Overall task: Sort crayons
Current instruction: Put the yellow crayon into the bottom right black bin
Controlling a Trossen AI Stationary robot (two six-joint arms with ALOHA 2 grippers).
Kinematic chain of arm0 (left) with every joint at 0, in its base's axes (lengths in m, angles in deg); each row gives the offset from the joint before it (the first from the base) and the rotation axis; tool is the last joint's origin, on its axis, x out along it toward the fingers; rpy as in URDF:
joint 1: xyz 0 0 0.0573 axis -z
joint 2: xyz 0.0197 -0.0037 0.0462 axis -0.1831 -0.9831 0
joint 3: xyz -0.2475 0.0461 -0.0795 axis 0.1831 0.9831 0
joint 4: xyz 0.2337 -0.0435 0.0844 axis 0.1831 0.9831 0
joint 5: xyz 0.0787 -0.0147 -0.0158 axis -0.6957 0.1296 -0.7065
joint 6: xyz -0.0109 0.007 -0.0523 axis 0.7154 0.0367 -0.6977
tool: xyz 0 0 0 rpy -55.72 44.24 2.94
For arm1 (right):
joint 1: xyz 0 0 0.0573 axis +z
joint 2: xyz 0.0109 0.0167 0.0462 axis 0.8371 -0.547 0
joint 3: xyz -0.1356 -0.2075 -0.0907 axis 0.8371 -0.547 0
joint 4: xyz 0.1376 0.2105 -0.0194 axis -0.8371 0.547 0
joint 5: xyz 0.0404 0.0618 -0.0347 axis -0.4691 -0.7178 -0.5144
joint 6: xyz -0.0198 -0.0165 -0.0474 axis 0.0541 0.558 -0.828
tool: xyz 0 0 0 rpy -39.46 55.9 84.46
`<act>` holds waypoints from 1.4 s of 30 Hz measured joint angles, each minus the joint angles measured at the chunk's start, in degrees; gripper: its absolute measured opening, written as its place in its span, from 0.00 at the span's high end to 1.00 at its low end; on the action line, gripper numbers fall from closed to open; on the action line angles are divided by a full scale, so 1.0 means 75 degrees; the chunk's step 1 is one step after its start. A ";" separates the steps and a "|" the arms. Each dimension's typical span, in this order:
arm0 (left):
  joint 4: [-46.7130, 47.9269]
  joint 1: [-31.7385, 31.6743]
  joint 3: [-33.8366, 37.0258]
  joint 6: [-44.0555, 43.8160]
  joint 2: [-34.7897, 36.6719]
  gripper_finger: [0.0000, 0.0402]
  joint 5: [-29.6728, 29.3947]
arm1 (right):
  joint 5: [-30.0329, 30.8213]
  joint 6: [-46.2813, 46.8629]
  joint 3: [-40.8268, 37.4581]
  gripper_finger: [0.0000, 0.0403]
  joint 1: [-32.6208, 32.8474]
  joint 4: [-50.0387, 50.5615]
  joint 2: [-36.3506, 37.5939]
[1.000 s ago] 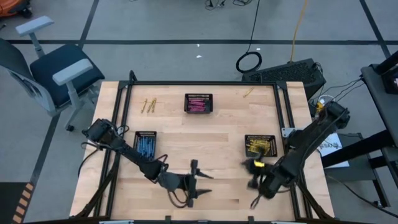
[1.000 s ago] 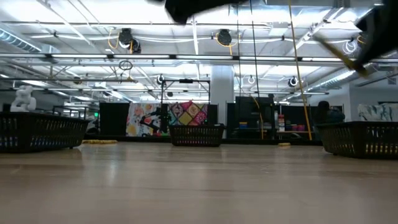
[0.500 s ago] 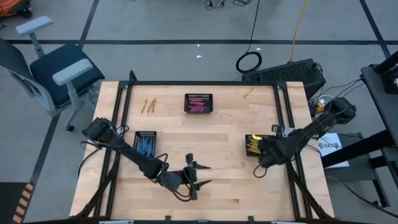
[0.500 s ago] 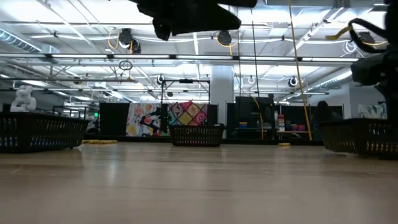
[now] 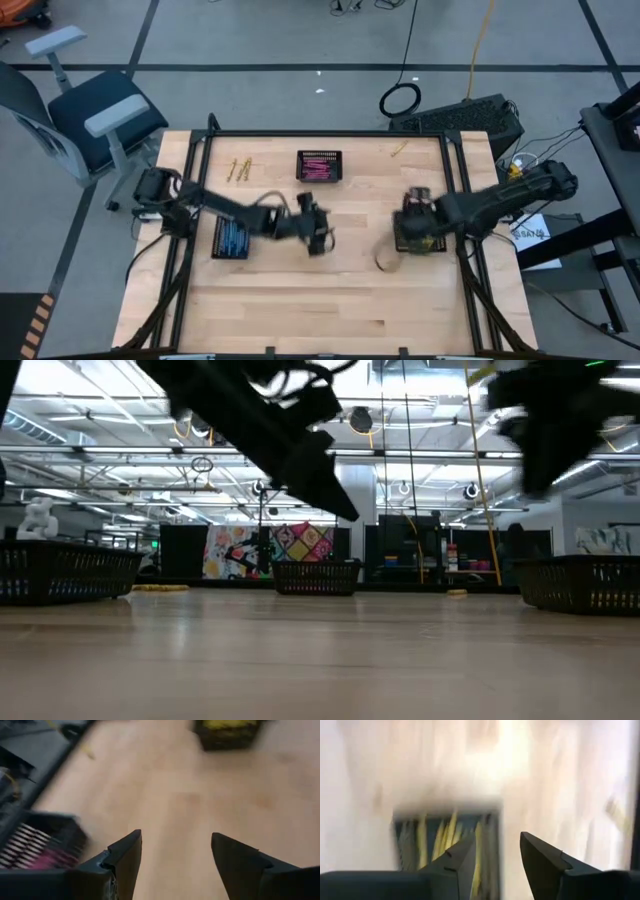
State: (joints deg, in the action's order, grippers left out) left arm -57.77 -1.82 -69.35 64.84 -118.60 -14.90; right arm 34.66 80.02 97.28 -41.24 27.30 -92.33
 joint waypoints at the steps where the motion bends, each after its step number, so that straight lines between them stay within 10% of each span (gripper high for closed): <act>1: -0.0201 -0.0283 -0.0003 0.0260 0.0000 0.41 0.0121 | 0.0032 -0.0620 0.0027 0.65 -0.0466 -0.0572 0.0000; 10: -0.0505 -0.2098 -0.0014 0.1102 0.0520 0.41 0.0545 | -0.1047 -0.4294 0.0003 0.66 -0.4930 -0.4295 -0.0891; 19: -0.0140 -0.3029 -0.0015 0.0314 0.0821 0.41 -0.0394 | -0.2699 -0.3611 0.0042 0.63 -0.7770 -0.4742 -0.2490; 42: 0.0115 -0.3360 -0.0015 0.0989 0.0842 0.41 -0.0795 | -0.0827 -0.0418 0.0394 0.46 -0.8833 -0.5643 -0.4076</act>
State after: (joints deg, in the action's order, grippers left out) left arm -56.90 -27.03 -69.46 72.26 -112.29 -20.86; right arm 28.46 76.88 100.23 -107.49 -15.02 -122.90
